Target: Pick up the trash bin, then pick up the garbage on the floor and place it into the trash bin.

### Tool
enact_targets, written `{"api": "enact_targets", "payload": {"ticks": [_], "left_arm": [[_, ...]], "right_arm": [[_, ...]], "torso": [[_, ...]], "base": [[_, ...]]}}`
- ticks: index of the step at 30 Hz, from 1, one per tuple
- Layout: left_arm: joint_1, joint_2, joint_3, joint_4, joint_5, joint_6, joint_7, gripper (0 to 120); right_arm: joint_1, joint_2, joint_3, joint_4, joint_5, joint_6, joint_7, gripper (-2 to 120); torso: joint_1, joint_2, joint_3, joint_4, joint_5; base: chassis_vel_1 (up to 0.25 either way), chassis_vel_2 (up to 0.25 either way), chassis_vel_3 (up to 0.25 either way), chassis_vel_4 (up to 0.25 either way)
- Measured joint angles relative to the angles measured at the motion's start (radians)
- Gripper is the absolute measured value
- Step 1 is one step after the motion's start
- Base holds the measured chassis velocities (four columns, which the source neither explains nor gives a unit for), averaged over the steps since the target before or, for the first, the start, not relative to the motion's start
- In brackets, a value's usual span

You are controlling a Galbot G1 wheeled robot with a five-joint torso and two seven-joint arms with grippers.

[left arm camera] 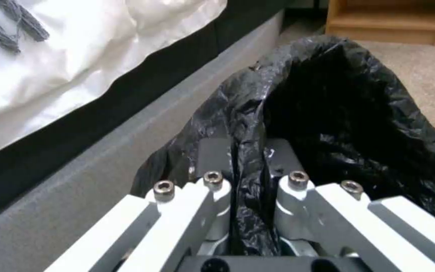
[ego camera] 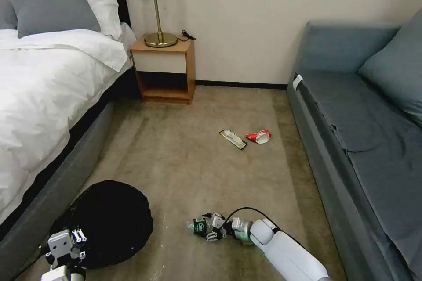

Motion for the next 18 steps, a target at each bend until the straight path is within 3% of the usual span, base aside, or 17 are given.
{"api": "enact_targets", "payload": {"ticks": [1,7,14,18], "left_arm": [[0.0,0.0,0.0,0.0,0.0,0.0,0.0,6],[0.005,-0.004,0.009,0.008,0.006,-0.017,0.0,6],[0.008,-0.009,0.02,0.008,0.017,-0.025,0.0,6],[0.01,-0.011,0.023,0.011,0.024,-0.035,0.0,6]], "right_arm": [[0.0,0.0,0.0,0.0,0.0,0.0,0.0,62],[-0.003,-0.003,0.005,0.001,-0.003,0.007,0.0,36],[-0.009,-0.008,0.009,0.008,-0.006,0.012,-0.001,22],[-0.009,-0.008,0.017,0.008,-0.01,0.018,-0.001,21]], "torso": [[0.0,0.0,0.0,0.0,0.0],[0.0,0.0,0.0,0.0,0.0],[0.0,0.0,0.0,0.0,0.0],[0.0,0.0,0.0,-0.0001,0.0]], "base": [[0.0,0.0,0.0,0.0],[0.0,0.0,0.0,0.0],[0.0,0.0,0.0,0.0],[0.0,0.0,0.0,0.0]]}}
